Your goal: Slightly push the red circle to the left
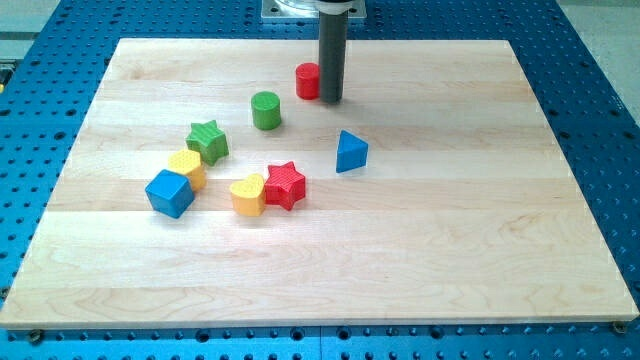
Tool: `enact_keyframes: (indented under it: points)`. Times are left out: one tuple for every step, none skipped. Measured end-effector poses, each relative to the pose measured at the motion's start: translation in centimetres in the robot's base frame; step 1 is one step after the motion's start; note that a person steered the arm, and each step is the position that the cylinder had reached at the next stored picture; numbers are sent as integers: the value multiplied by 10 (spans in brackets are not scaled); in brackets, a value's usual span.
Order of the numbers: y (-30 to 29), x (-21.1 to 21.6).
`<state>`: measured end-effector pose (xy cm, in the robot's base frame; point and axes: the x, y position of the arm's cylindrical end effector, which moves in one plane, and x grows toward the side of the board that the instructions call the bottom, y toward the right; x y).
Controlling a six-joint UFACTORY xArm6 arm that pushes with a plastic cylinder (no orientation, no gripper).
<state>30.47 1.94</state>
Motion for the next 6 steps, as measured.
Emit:
enact_keyframes:
  points:
    - [-26,-8]
    - [10,-24]
    - [-10,-26]
    - [-17,-24]
    - [-36,-24]
    - [-48,-24]
